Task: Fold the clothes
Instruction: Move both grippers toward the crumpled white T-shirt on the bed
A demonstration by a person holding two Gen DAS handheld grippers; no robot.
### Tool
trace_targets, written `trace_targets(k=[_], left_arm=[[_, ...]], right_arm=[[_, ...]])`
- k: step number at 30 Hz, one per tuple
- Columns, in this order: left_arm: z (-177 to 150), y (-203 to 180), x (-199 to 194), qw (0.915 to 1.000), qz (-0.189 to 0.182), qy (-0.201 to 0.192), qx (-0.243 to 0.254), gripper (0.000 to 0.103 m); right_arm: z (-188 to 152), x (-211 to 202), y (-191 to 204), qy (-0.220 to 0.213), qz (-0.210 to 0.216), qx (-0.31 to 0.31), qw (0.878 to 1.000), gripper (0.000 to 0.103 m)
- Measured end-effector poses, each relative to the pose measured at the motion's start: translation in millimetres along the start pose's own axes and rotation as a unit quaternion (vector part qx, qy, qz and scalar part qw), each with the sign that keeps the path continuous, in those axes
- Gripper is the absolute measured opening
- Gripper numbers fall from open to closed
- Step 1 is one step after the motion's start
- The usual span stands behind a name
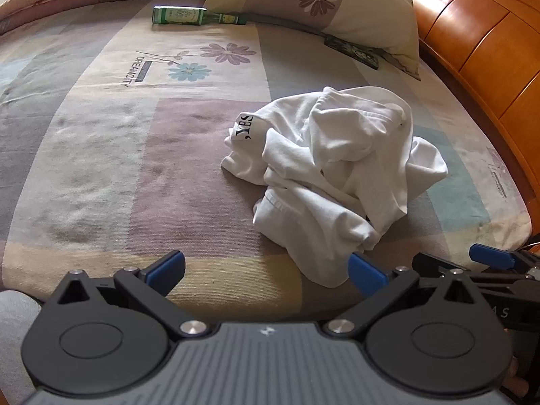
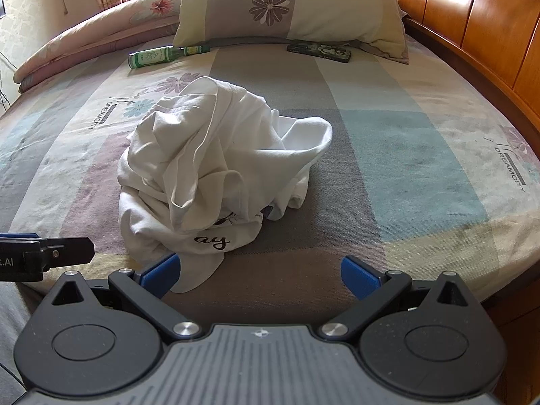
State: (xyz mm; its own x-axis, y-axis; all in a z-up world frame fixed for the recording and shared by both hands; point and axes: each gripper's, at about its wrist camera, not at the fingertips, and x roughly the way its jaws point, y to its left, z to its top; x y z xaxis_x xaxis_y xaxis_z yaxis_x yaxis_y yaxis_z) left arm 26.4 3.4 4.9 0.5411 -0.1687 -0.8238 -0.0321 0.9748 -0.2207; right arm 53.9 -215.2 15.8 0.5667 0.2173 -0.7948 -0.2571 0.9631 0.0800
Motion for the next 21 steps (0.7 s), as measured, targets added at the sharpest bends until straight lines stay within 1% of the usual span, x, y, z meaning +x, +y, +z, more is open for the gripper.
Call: trace_targets(k=[4, 9, 14, 18, 21], left_arm=[[2.1, -2.5, 0.4, 1.0, 0.002, 0.004, 0.002, 0.102], [3.1, -2.7, 2.5, 0.9999, 0.0, 0.013, -0.009, 0.102], [4.0, -4.0, -0.9, 0.9999, -0.003, 0.009, -0.009, 0.102], [4.3, -8.8, -2.7, 0.9999, 0.009, 0.005, 0.006, 0.102], [4.0, -9.1, -0.6, 0.9998, 0.017, 0.007, 0.007, 0.102]], right_arm=[[1.2, 0.8, -2.0, -0.001, 0.003, 0.004, 1.0, 0.103], [1.0, 1.6, -4.7, -0.002, 0.001, 0.006, 1.0, 0.103], [1.2, 0.0, -6.0, -0.004, 0.001, 0.009, 1.0, 0.103], [1.6, -2.2, -5.3, -0.006, 0.003, 0.007, 1.0, 0.103], [2.2, -3.6, -5.2, -0.008, 0.002, 0.005, 1.0, 0.103]])
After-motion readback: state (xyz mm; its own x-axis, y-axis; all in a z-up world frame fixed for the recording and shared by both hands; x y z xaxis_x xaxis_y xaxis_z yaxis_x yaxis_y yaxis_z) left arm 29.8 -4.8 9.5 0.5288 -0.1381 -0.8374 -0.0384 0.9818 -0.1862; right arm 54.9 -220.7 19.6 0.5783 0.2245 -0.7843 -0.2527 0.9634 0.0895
